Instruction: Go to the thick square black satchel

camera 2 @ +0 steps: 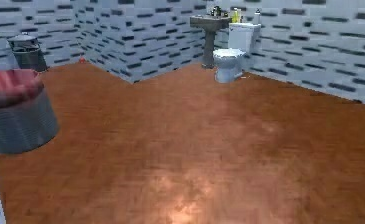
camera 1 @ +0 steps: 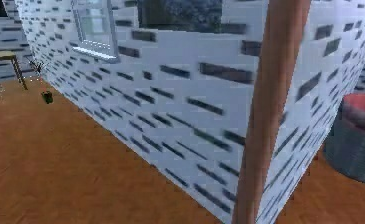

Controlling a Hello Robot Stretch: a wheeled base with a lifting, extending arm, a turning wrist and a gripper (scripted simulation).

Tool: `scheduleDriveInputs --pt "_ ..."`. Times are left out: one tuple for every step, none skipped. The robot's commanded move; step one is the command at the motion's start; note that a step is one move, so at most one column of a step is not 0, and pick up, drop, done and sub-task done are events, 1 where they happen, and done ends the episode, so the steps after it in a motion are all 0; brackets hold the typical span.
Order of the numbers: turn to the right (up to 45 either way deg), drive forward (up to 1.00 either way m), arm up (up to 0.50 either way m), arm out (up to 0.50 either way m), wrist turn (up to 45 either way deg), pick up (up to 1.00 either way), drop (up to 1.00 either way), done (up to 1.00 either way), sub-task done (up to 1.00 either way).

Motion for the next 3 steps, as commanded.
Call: scheduleDriveInputs --pt "-36.0 0.00 0.00 0.00 0.0 0.00 0.00 0.00 0.00" --pt "0.0 0.70 0.00 0.00 0.0 0.00 0.00 0.00 0.00" --pt "-27.0 0.00 0.00 0.00 0.0 0.00 0.00 0.00 0.00"
